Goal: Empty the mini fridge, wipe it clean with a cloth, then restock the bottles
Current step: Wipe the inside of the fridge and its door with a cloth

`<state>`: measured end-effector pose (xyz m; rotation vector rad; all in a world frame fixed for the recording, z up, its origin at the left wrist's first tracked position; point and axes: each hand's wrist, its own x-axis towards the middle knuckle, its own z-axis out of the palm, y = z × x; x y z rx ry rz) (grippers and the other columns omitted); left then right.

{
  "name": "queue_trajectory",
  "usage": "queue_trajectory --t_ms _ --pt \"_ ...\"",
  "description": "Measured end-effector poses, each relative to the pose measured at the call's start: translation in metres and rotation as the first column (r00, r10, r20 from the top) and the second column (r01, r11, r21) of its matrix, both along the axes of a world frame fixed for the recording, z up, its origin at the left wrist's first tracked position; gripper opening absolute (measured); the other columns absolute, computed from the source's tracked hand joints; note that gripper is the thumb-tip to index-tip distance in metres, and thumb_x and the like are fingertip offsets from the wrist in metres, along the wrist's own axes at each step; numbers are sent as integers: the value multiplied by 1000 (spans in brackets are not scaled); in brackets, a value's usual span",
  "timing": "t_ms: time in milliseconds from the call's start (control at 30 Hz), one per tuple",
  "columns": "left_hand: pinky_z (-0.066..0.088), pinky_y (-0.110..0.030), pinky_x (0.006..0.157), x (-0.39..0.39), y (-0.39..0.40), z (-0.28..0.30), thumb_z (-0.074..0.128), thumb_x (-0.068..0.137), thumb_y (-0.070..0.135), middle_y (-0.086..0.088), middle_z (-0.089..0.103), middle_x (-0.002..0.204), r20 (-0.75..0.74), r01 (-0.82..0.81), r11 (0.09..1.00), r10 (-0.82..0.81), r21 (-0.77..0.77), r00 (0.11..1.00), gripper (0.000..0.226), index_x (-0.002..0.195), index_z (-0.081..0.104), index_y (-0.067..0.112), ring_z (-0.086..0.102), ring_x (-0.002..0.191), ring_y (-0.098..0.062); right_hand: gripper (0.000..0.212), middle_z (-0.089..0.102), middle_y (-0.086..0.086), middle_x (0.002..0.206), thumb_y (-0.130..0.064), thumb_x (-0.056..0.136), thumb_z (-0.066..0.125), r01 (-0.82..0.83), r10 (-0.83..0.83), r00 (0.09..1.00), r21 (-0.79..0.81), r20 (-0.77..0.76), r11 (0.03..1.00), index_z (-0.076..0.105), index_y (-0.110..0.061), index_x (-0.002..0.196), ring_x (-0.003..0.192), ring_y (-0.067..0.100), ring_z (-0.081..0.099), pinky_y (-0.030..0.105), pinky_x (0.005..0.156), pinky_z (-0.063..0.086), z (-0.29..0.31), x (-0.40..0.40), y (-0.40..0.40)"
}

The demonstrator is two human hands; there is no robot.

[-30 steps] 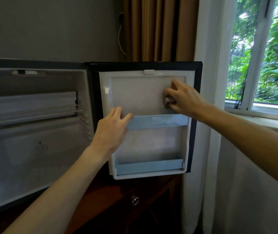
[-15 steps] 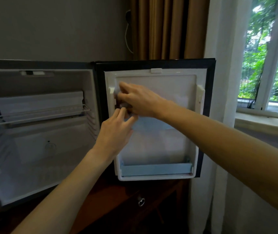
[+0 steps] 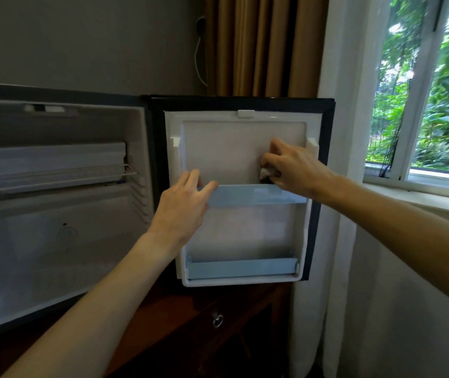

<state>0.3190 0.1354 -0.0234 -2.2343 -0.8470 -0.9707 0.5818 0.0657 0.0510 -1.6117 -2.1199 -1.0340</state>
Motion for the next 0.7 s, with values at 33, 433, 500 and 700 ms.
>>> queue_trajectory --t_ms 33,433,500,700 --pt "50 -37 54 1 -1 0 82 76 16 -10 51 102 1 0 1000 0 9 1000 51 123 63 16 55 96 -28 25 48 7 109 -27 89 67 -15 15 1000 1 -3 1000 63 -13 109 81 19 54 36 75 55 2 -10 6" --pt "52 -37 65 1 4 2 77 79 18 -12 56 114 -37 -19 997 22 69 999 50 126 62 15 55 101 -30 32 48 8 110 -32 90 67 -326 326 945 7 12 945 61 -15 116 80 13 46 24 70 45 15 -110 64" --pt "51 -37 62 2 3 2 78 78 19 -12 55 113 -43 -16 997 20 75 999 48 124 62 15 55 101 -30 30 47 7 108 -33 89 66 -298 298 953 -9 47 954 63 -16 113 79 15 47 27 69 46 13 -92 55" --pt "50 -39 56 1 8 -2 81 77 18 -11 52 101 2 24 997 -24 69 1000 53 127 63 15 55 95 -30 24 47 8 108 -23 89 65 -84 84 996 -17 30 996 64 -15 112 82 20 52 37 74 53 0 -7 18"
